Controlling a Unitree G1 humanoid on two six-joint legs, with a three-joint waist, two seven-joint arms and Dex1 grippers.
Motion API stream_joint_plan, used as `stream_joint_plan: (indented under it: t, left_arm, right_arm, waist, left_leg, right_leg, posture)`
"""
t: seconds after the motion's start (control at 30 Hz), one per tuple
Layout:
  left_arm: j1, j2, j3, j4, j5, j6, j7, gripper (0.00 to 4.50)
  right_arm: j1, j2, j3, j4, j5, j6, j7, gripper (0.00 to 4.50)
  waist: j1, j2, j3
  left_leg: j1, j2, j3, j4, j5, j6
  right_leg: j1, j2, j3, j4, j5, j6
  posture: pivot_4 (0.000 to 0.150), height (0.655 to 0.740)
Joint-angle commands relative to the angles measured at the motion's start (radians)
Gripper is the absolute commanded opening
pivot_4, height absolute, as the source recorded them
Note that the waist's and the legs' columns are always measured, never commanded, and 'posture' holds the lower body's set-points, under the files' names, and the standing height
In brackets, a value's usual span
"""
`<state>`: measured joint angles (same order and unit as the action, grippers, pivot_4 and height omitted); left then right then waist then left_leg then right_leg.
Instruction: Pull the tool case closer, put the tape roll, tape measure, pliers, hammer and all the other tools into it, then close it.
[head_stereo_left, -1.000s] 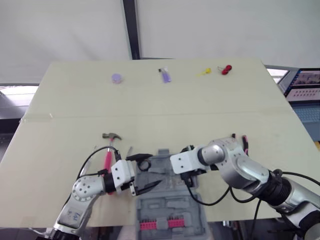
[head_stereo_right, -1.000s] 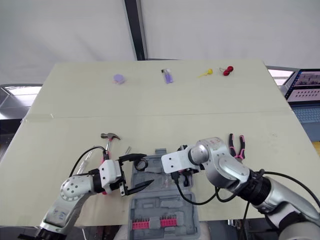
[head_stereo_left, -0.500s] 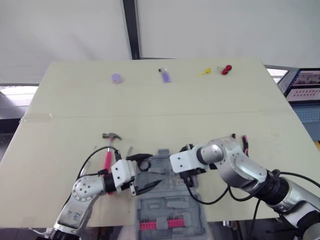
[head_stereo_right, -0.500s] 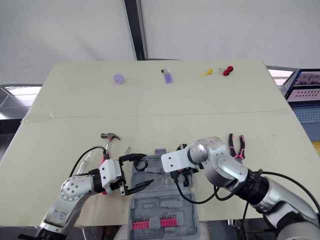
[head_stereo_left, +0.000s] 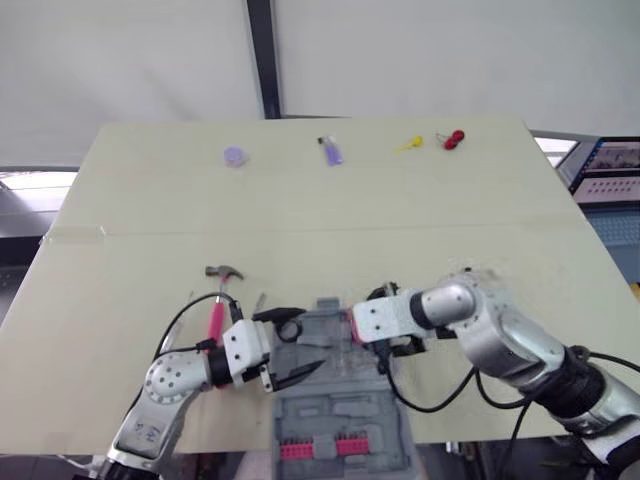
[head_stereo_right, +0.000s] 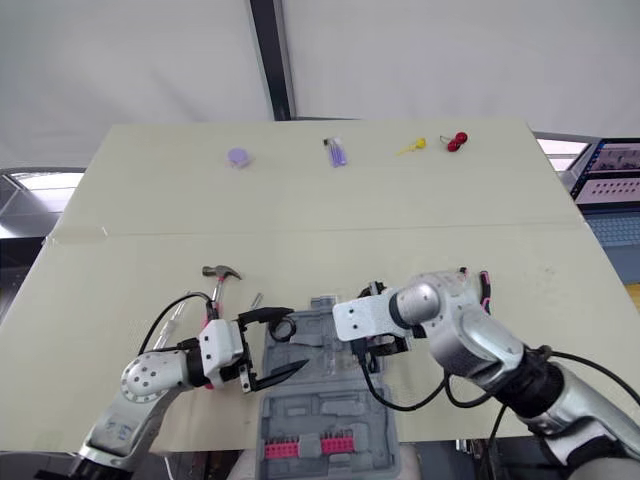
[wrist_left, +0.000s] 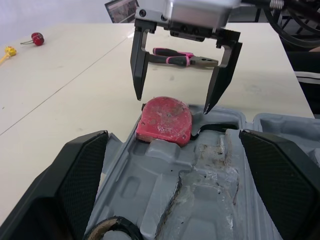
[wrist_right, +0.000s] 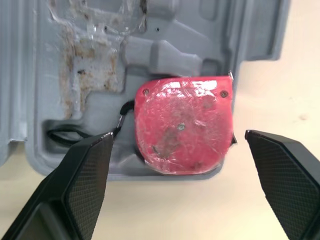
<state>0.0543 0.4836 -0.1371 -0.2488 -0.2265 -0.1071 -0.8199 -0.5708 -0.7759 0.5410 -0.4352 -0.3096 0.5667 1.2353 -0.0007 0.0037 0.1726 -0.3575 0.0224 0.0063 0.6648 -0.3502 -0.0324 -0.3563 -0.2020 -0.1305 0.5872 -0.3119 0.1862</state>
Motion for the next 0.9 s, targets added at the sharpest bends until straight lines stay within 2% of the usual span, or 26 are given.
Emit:
stream_joint_plan:
  t: [0.03, 0.1, 0.2, 0.33, 0.6, 0.73, 0.9]
  left_arm:
    - [0.000, 0.005, 0.006, -0.024, -0.003, -0.008, 0.001, 4.50]
    - [-0.011, 0.002, 0.003, -0.015, -0.002, -0.007, 0.000, 4.50]
    - [-0.027, -0.001, -0.001, -0.006, 0.000, -0.007, -0.001, 4.50]
    - [-0.038, -0.001, -0.002, 0.004, 0.000, -0.010, -0.005, 4.50]
    - [-0.040, 0.005, -0.002, 0.003, 0.000, -0.010, -0.010, 4.50]
    - [-0.040, 0.010, 0.002, 0.000, -0.001, -0.007, -0.011, 4.50]
    - [-0.040, 0.015, 0.004, -0.002, 0.000, -0.004, -0.010, 4.50]
  right_arm:
    - [0.029, 0.061, -0.141, 0.065, 0.117, -0.188, -0.109, 4.21]
    - [0.064, 0.083, -0.198, 0.112, 0.187, -0.279, -0.123, 3.62]
    - [0.123, 0.108, -0.251, 0.173, 0.286, -0.379, -0.113, 2.13]
    - [0.153, 0.120, -0.279, 0.297, 0.326, -0.520, -0.115, 2.13]
    - [0.141, 0.157, -0.288, 0.513, 0.382, -0.645, -0.091, 2.13]
    - [0.142, 0.174, -0.282, 0.567, 0.380, -0.687, -0.088, 0.91]
    - [0.145, 0.176, -0.285, 0.577, 0.375, -0.717, -0.096, 0.91]
  waist:
    - [-0.001, 0.000, 0.000]
    - [-0.001, 0.000, 0.000]
    - [0.004, -0.001, 0.000]
    - [-0.001, -0.001, 0.000]
    - [-0.001, 0.000, 0.000]
    - [-0.001, 0.000, 0.000]
    - [-0.001, 0.000, 0.000]
  left_leg:
    - [0.000, 0.000, 0.000, 0.000, 0.000, 0.000]
    - [0.000, 0.000, 0.000, 0.000, 0.000, 0.000]
    - [0.000, 0.000, 0.000, 0.000, 0.000, 0.000]
    - [0.001, 0.000, 0.000, 0.000, 0.000, 0.000]
    - [0.001, 0.000, 0.001, 0.000, 0.000, 0.000]
    - [0.001, 0.000, 0.001, 0.000, 0.000, 0.000]
    - [0.001, 0.000, 0.001, 0.000, 0.000, 0.000]
  right_leg:
    - [0.000, 0.000, 0.000, 0.000, 0.000, 0.000]
    - [0.000, 0.000, 0.000, 0.000, 0.000, 0.000]
    - [0.000, 0.000, 0.000, 0.000, 0.000, 0.000]
    - [0.001, 0.000, 0.000, 0.000, 0.000, 0.000]
    - [0.001, 0.000, 0.000, 0.000, 0.000, 0.000]
    - [0.001, 0.000, 0.000, 0.000, 0.000, 0.000]
    - [0.001, 0.000, 0.000, 0.000, 0.000, 0.000]
  posture:
    - [0.150, 0.7400]
    - [0.150, 0.7400]
    - [0.150, 0.7400]
    - [0.150, 0.7400]
    - [0.150, 0.7400]
    - [0.150, 0.7400]
    - [0.150, 0.7400]
